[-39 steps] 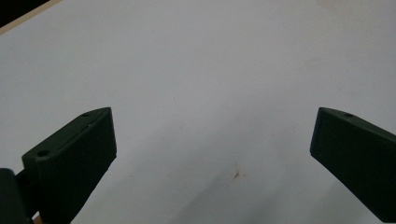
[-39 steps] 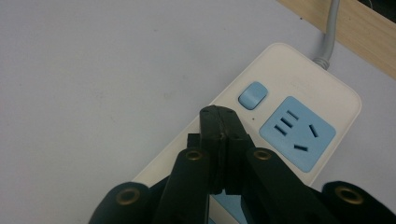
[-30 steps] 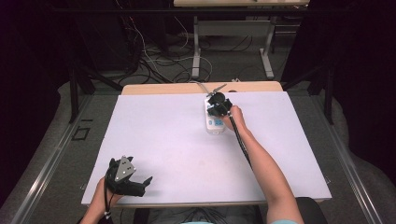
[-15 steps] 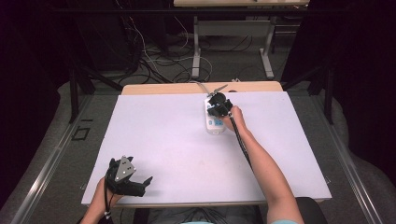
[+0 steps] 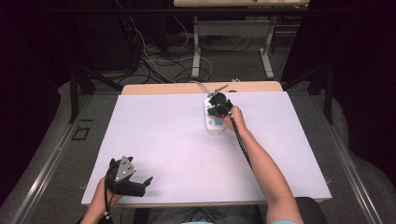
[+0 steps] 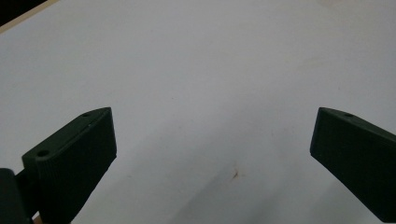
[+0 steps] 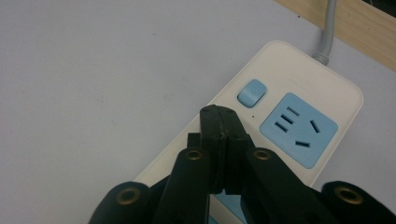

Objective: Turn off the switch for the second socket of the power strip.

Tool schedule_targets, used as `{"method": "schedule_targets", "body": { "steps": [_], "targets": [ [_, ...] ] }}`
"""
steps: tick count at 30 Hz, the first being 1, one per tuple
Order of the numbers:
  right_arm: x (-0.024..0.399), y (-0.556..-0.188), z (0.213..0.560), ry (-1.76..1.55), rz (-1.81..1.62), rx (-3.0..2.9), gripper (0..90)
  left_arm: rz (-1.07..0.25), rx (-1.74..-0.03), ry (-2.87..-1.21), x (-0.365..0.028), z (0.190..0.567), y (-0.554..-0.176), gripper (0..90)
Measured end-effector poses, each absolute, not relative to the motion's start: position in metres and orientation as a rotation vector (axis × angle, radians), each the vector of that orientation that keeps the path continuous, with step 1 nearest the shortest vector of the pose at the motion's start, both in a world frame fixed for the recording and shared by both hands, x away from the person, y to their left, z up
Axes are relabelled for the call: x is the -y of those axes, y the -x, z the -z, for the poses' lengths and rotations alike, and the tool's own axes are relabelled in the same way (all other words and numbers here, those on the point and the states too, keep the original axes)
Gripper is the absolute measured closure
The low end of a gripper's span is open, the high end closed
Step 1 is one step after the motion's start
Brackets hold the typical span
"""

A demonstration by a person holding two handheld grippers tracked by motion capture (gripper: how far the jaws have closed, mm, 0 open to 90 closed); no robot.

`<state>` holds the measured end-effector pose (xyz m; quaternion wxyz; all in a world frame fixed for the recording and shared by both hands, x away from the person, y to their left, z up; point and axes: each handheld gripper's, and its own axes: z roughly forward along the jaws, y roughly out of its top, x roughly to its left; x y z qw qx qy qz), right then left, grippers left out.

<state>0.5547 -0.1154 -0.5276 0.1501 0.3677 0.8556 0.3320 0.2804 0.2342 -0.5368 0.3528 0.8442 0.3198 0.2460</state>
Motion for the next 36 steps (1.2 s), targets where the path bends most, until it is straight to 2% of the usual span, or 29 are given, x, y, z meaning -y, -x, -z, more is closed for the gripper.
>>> {"method": "schedule_targets", "body": {
  "steps": [36],
  "targets": [
    [0.1154,-0.5536,0.5302,-1.062,-0.986,-2.426,90.0,-0.635,-0.827,-2.185,-0.2348,0.537,-0.2808,0.4]
  ]
}}
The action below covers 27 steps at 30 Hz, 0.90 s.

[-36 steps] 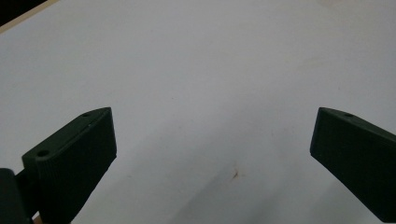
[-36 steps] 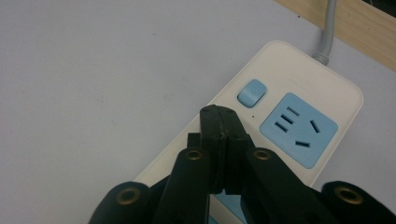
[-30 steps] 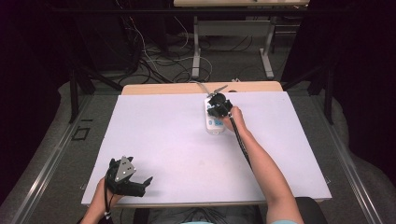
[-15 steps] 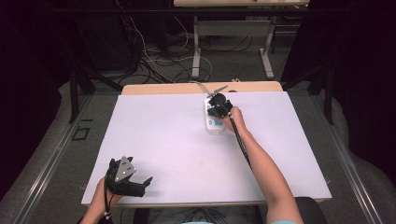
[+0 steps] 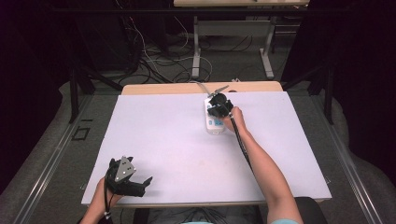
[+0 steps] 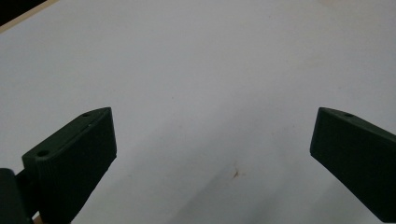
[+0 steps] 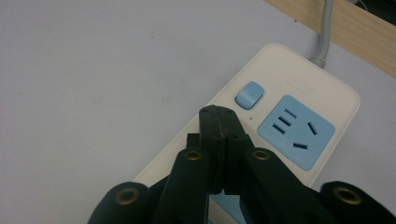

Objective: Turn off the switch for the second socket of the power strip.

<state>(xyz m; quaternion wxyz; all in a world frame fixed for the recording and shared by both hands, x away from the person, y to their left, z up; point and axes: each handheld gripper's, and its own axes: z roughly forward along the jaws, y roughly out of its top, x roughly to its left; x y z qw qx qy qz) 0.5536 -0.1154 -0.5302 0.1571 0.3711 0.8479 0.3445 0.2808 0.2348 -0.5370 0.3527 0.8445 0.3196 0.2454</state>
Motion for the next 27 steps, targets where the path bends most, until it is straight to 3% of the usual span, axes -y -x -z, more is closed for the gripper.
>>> {"method": "schedule_targets", "body": {
  "steps": [15,27],
  "targets": [
    [0.117,-0.551,0.528,-1.028,-0.917,-2.4,90.0,-0.633,-0.827,-2.184,-0.235,0.537,-0.281,0.4],
    [0.115,-0.543,0.515,-0.969,-0.966,-2.411,80.7,-0.63,-0.826,-2.187,-0.235,0.537,-0.28,0.4]
  ]
}}
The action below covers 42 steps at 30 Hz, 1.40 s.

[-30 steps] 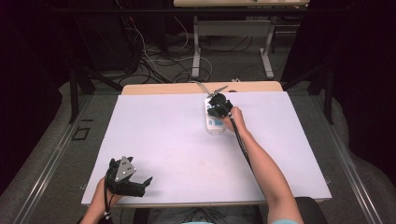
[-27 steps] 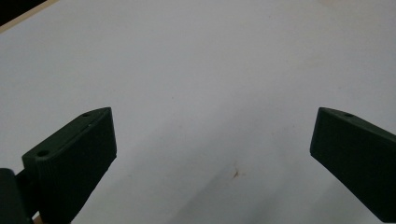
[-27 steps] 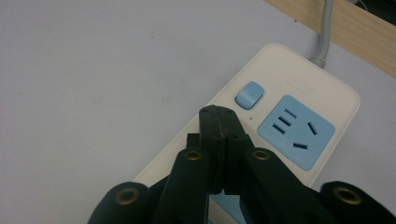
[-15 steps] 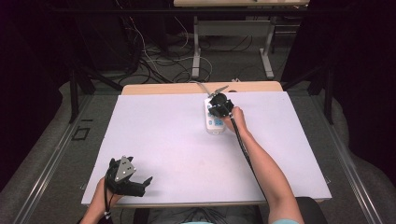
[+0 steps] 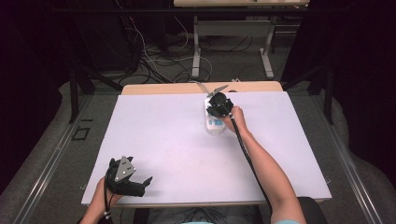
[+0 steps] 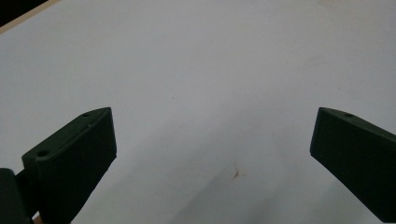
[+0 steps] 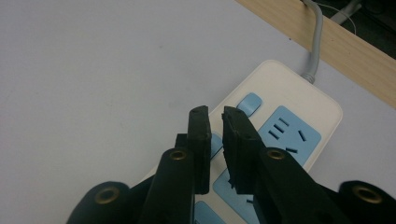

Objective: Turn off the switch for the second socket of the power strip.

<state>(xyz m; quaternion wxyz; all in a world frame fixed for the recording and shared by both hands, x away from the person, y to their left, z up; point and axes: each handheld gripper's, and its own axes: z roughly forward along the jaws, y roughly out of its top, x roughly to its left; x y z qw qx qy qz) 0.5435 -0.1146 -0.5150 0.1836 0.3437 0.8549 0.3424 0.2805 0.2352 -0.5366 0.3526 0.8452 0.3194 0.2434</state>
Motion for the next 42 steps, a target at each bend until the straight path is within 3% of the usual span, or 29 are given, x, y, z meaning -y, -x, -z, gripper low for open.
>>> {"method": "schedule_targets", "body": {
  "steps": [15,17,20,21,24,42],
  "targets": [
    [0.122,-0.528,0.493,-1.001,-1.019,-2.402,53.0,-0.629,-0.822,-2.186,-0.235,0.536,-0.28,0.4],
    [0.125,-0.528,0.492,-0.981,-1.024,-2.418,43.5,-0.631,-0.821,-2.185,-0.235,0.536,-0.28,0.4],
    [0.127,-0.525,0.491,-1.001,-1.039,-2.413,14.4,-0.632,-0.821,-2.185,-0.234,0.536,-0.28,0.4],
    [0.128,-0.525,0.491,-0.994,-1.057,-2.414,13.6,-0.632,-0.82,-2.186,-0.234,0.536,-0.28,0.4],
    [0.13,-0.524,0.491,-0.987,-1.078,-2.428,0.0,-0.633,-0.82,-2.185,-0.234,0.536,-0.28,0.4],
    [0.141,-0.507,0.484,-0.923,-1.131,-2.441,0.0,-0.625,-0.826,-2.18,-0.234,0.536,-0.279,0.4]
  ]
}}
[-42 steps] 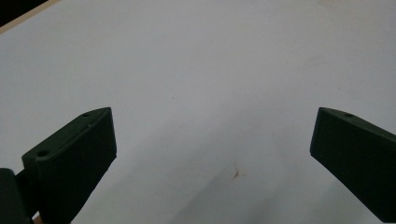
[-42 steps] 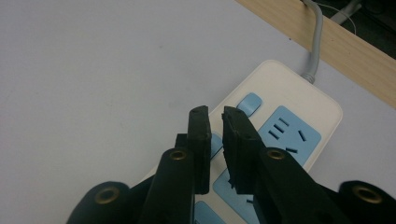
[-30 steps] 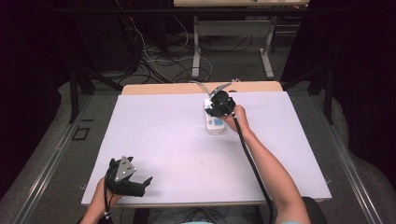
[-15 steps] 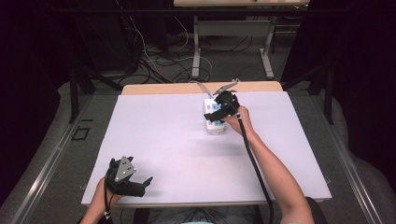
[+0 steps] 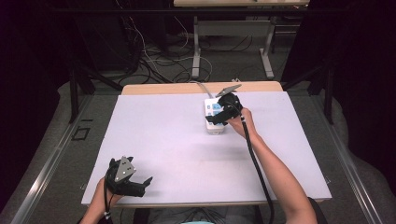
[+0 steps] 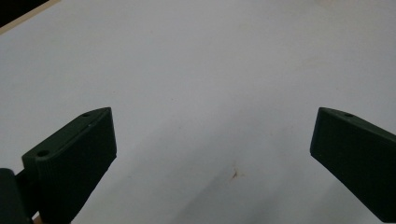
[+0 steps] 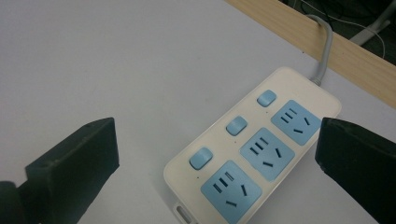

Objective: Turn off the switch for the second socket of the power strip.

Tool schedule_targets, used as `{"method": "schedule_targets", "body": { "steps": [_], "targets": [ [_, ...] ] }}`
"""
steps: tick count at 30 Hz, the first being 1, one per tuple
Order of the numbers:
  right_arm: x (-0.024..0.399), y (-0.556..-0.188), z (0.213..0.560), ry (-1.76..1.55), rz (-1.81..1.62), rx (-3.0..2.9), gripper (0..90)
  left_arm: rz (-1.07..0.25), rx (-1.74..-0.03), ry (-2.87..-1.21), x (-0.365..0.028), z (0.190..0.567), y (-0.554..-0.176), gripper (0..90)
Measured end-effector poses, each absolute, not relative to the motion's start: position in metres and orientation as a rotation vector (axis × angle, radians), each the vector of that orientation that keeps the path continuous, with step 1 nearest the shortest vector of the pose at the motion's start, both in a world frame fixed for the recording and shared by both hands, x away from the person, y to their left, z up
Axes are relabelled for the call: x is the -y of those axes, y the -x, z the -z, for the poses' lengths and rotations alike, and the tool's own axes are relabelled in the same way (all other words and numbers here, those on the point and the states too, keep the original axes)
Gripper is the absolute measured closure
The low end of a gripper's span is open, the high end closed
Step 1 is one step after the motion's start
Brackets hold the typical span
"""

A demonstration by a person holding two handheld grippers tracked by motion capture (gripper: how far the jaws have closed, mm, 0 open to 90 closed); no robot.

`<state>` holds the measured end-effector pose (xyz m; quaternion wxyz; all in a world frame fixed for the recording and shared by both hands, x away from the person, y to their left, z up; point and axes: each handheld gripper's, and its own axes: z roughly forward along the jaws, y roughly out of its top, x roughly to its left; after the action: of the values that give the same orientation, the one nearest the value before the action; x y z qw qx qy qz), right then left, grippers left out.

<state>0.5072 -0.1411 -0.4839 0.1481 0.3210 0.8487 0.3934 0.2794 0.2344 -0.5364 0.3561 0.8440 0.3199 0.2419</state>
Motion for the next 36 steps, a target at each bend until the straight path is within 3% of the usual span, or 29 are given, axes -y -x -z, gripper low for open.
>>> {"method": "schedule_targets", "body": {
  "steps": [36],
  "targets": [
    [0.198,-0.429,0.473,-0.864,-1.123,-2.376,0.0,-0.642,-0.819,-2.176,-0.236,0.535,-0.278,0.4]
  ]
}}
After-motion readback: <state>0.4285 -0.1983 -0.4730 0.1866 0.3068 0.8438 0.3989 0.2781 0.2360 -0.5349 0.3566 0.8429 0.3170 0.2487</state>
